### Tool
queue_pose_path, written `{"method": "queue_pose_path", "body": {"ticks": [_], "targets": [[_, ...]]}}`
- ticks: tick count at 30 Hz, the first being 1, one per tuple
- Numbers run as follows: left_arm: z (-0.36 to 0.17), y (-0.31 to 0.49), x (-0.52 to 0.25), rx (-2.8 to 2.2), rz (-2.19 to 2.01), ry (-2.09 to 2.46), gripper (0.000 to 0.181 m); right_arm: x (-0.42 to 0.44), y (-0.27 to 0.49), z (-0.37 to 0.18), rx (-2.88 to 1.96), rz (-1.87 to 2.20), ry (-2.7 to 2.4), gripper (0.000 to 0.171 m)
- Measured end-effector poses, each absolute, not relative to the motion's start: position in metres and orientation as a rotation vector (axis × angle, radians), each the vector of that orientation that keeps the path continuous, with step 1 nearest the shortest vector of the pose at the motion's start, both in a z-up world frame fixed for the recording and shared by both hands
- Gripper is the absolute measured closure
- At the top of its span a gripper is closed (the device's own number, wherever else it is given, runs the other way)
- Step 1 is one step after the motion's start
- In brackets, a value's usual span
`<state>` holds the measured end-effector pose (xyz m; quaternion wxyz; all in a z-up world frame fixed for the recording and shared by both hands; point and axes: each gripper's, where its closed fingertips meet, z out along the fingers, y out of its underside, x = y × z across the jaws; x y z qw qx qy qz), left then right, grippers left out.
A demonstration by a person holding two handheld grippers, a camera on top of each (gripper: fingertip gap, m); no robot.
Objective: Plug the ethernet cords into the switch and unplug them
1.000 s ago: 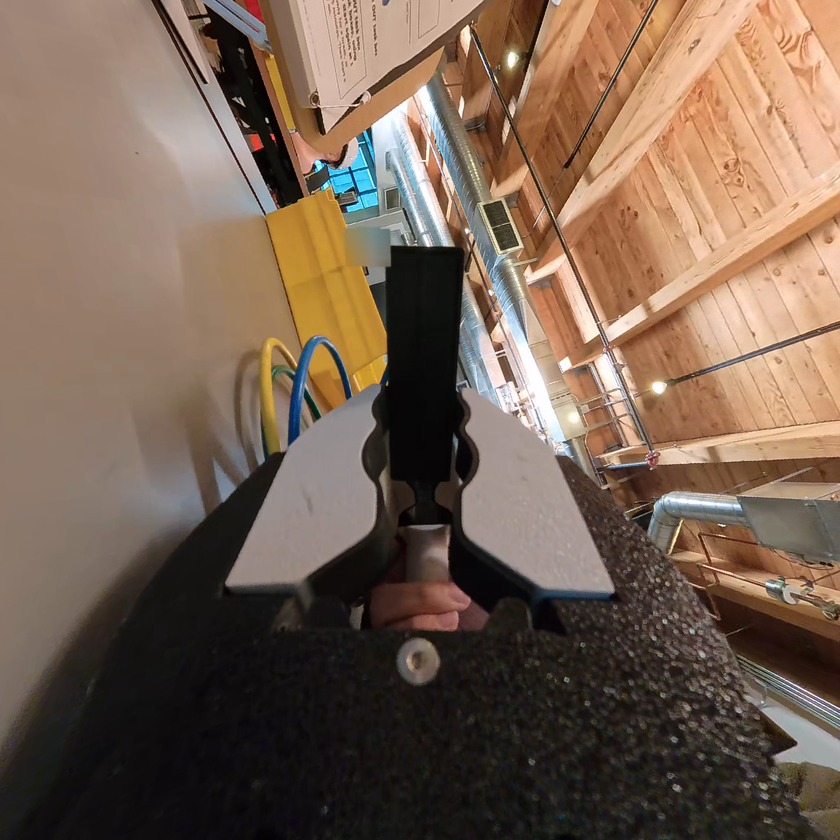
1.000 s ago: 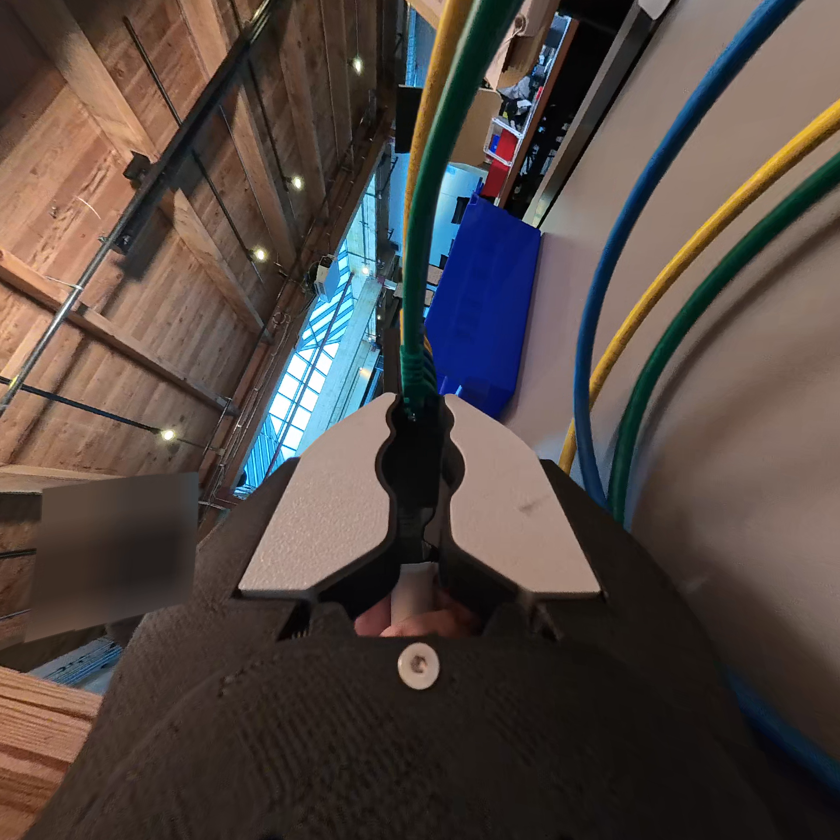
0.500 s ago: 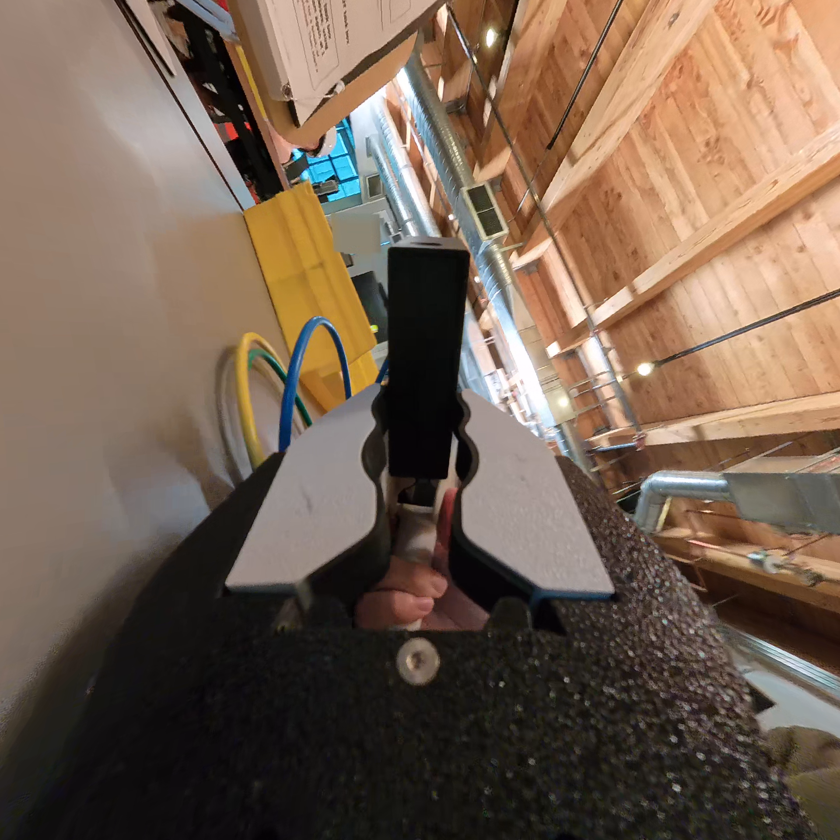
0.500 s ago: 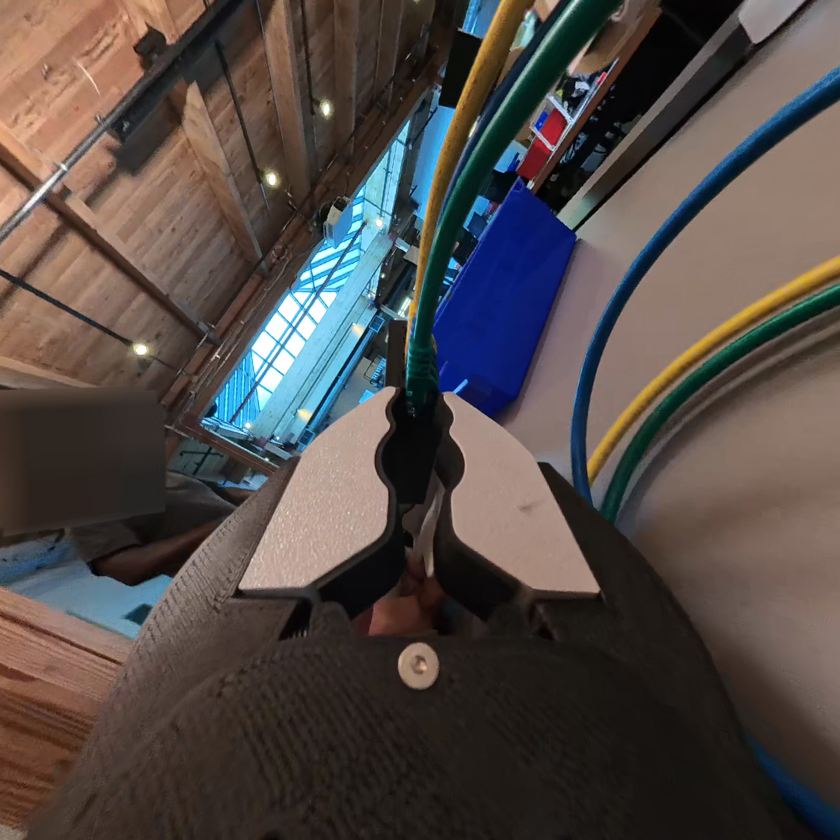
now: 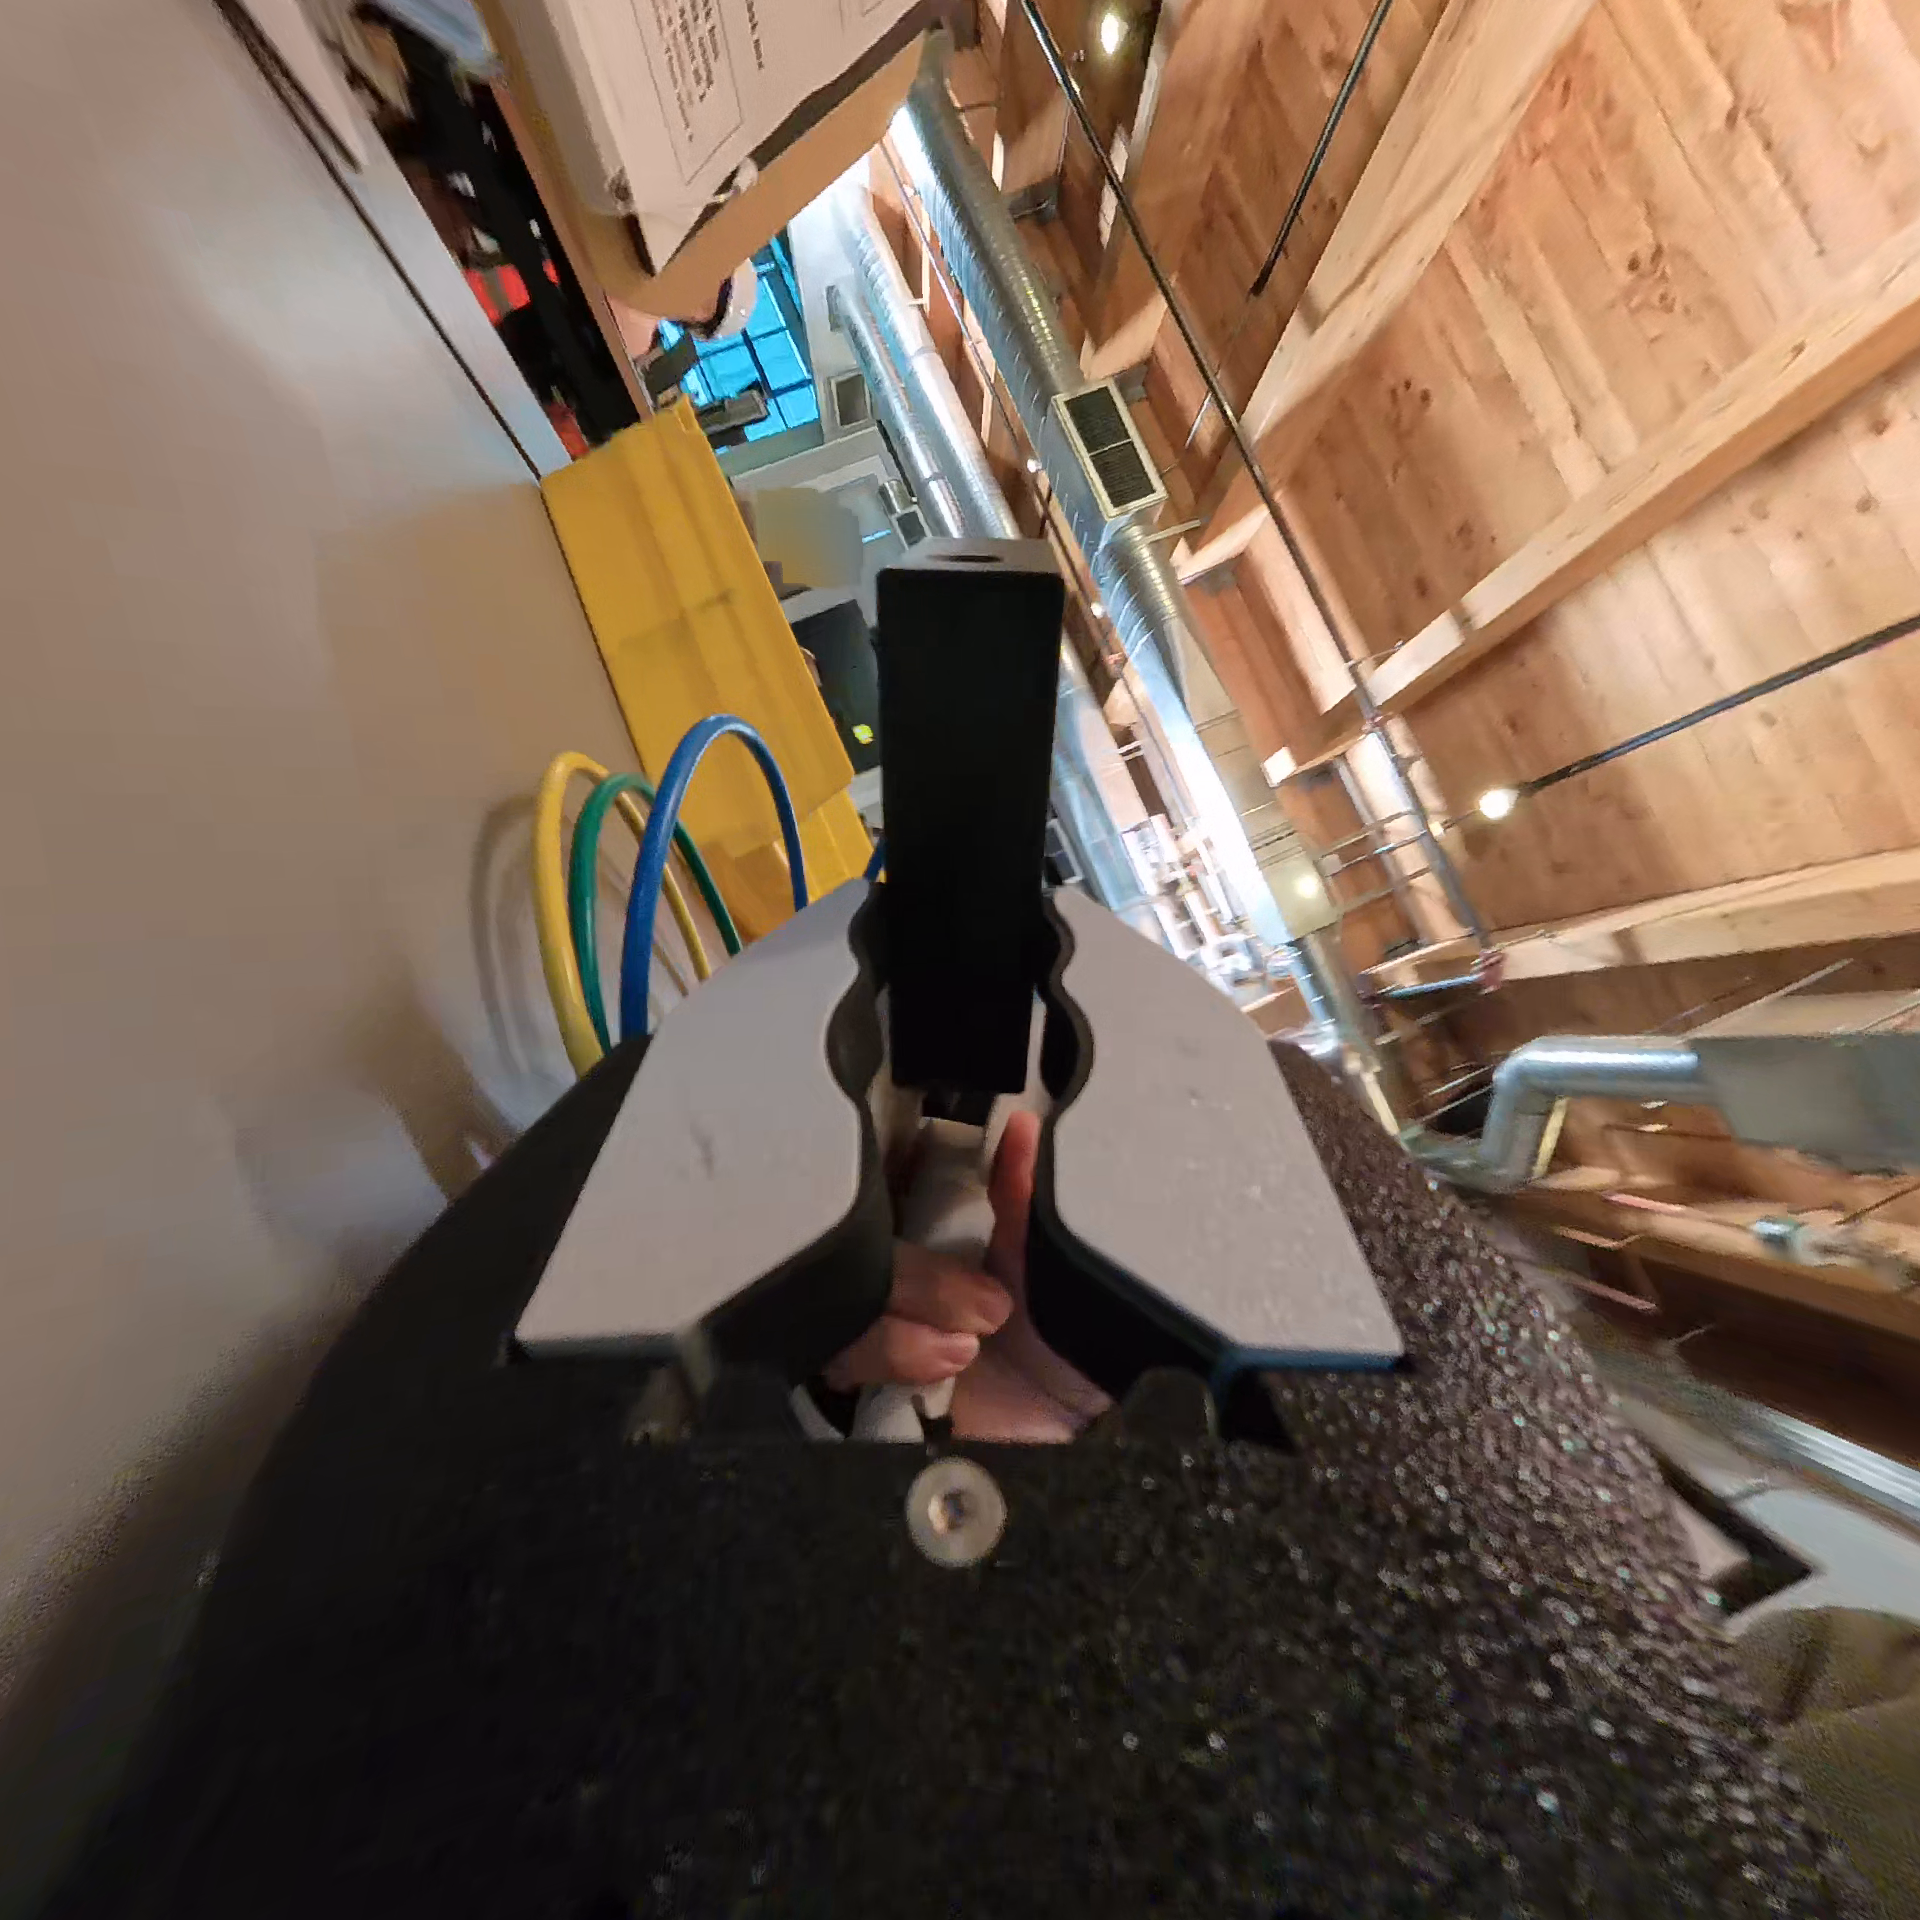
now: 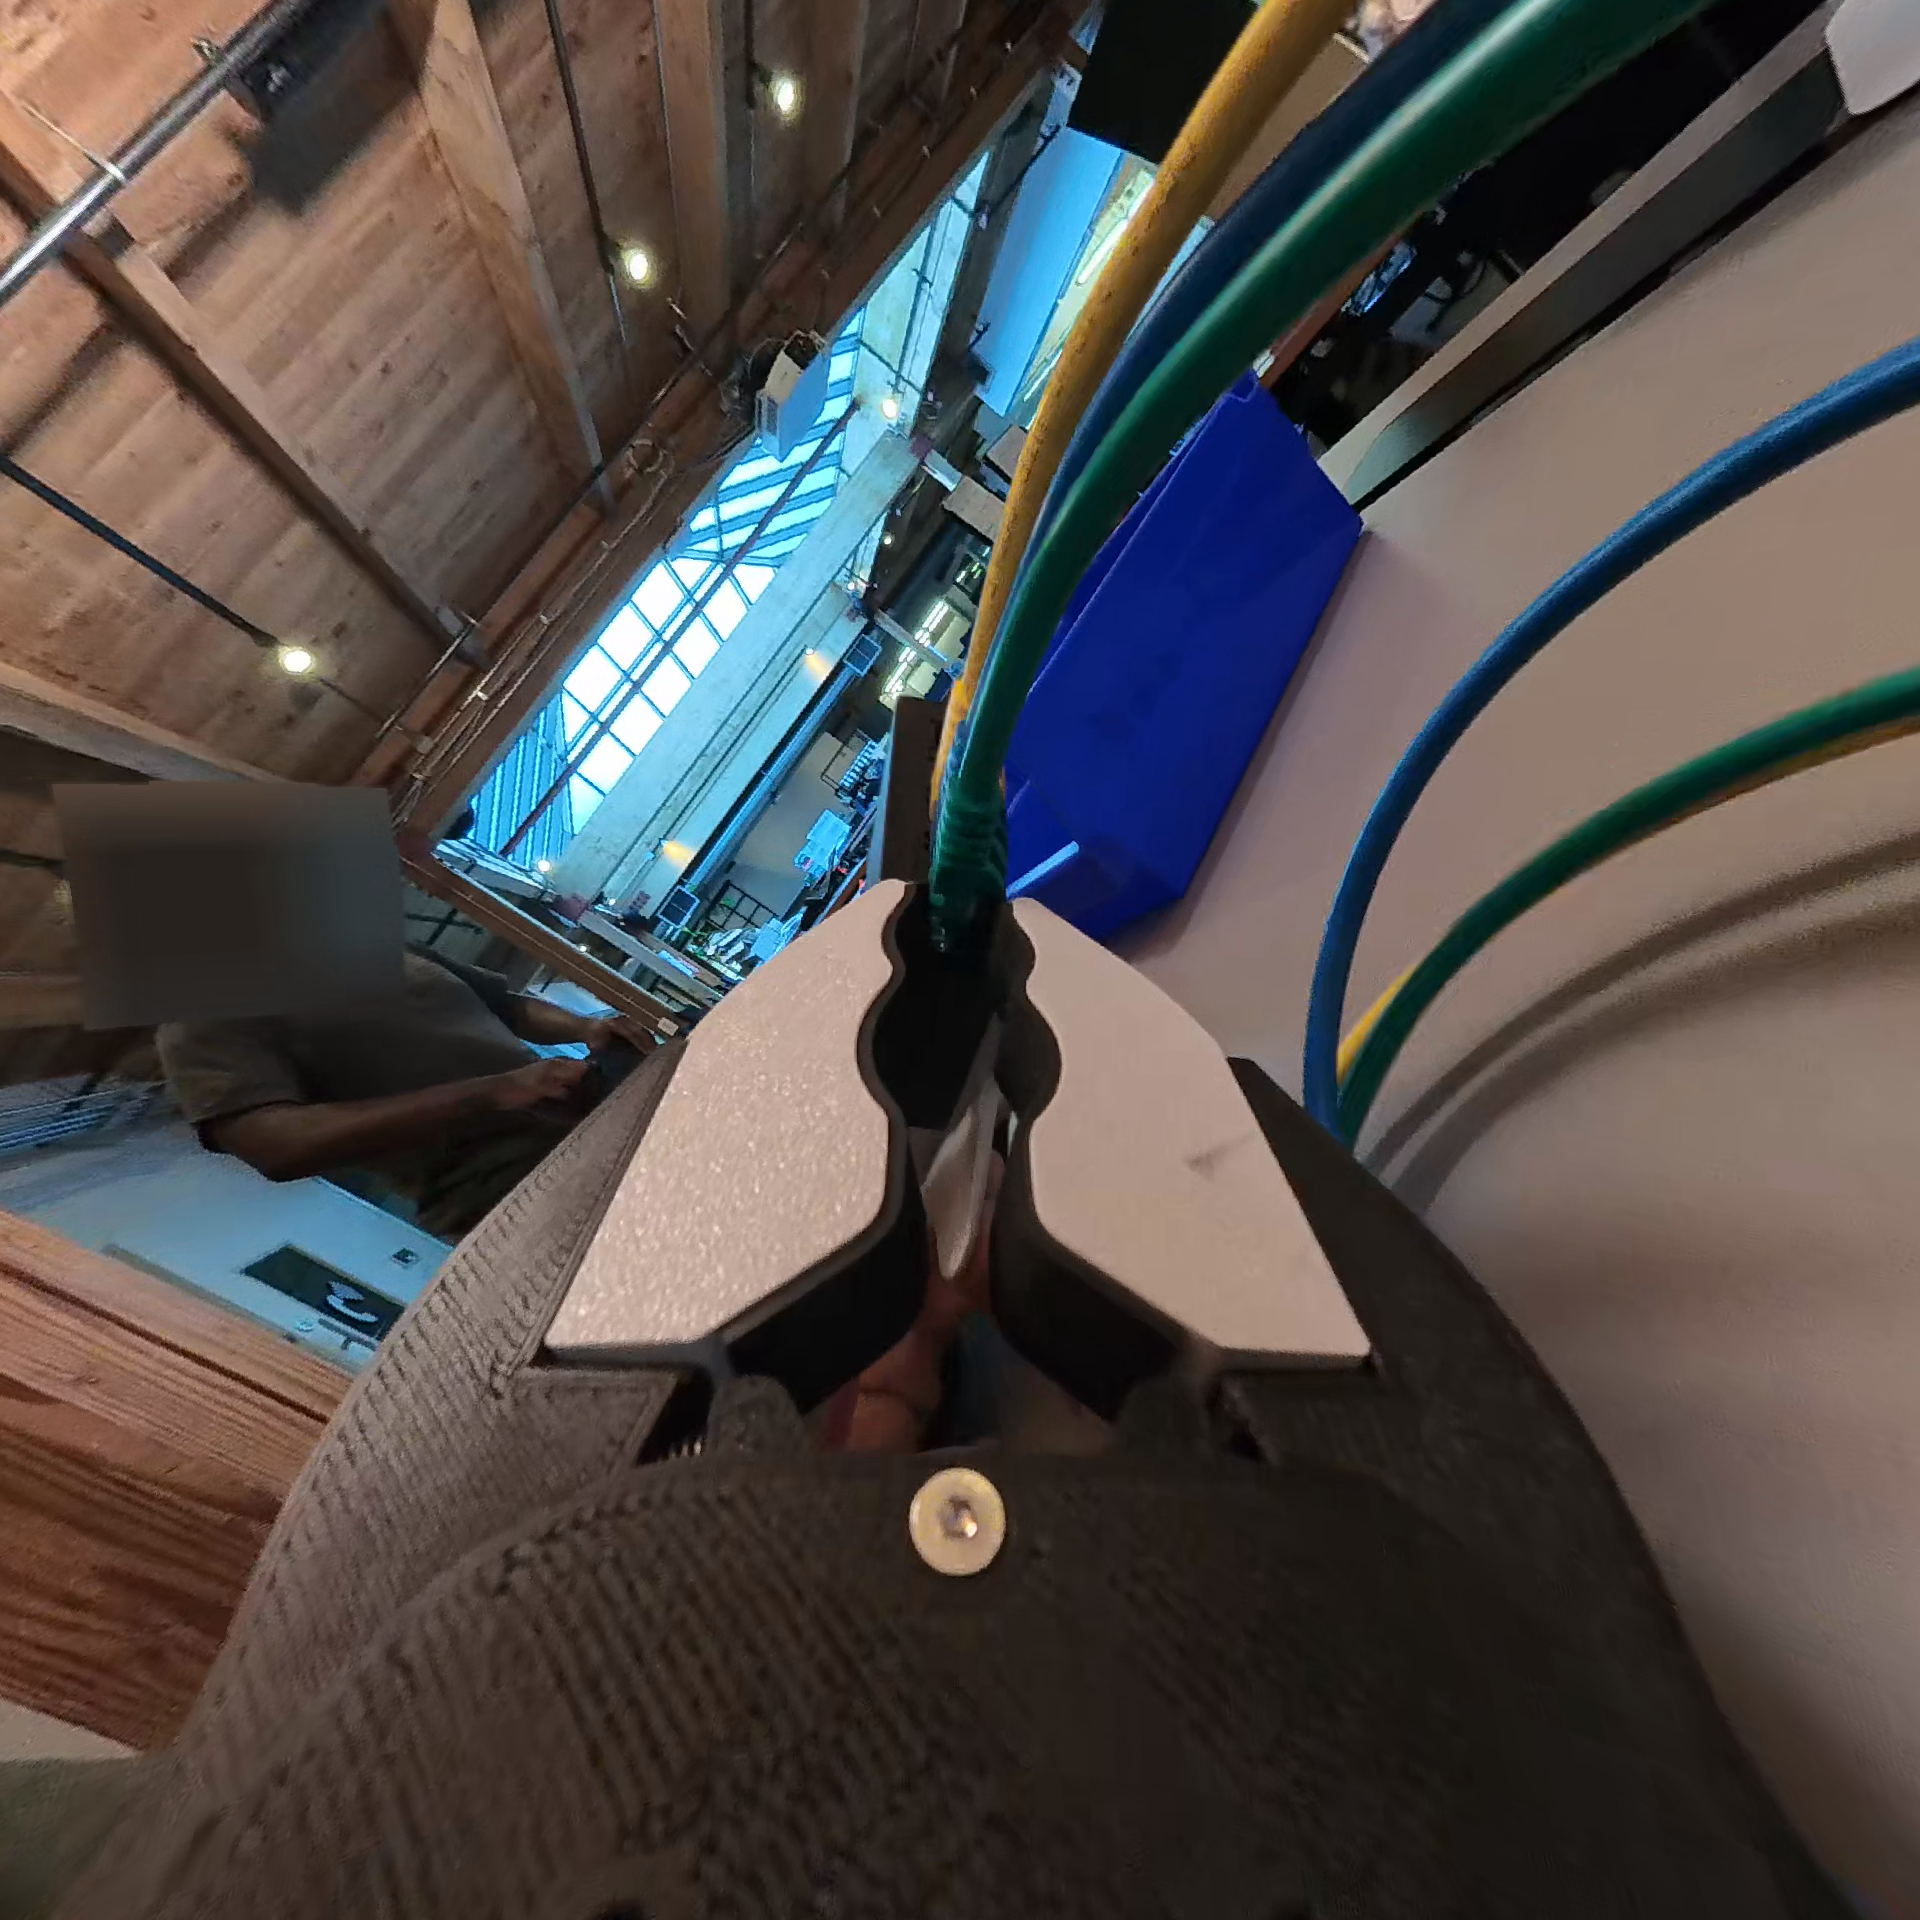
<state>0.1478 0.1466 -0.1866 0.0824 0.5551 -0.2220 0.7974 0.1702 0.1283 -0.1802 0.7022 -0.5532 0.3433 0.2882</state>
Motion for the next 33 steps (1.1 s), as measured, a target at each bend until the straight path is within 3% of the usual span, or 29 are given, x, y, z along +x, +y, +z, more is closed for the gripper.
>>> {"method": "queue_pose_path", "body": {"ticks": [12, 18, 20, 33], "targets": [[-0.186, 0.154, 0.149, 1.687, 2.450, -0.649, 0.155, 0.169, 0.129, -0.185, -1.027, 0.747, 0.926, 0.157], [-0.186, 0.154, 0.149, 1.677, 2.433, -0.600, 0.155, 0.171, 0.128, -0.188, -1.018, 0.727, 0.951, 0.147], [-0.185, 0.153, 0.149, 1.674, 2.429, -0.599, 0.155, 0.169, 0.128, -0.183, -0.995, 0.744, 0.926, 0.157], [-0.190, 0.153, 0.150, 1.727, 2.464, -0.777, 0.155, 0.168, 0.129, -0.190, -1.149, 0.644, 0.866, 0.162]]}}
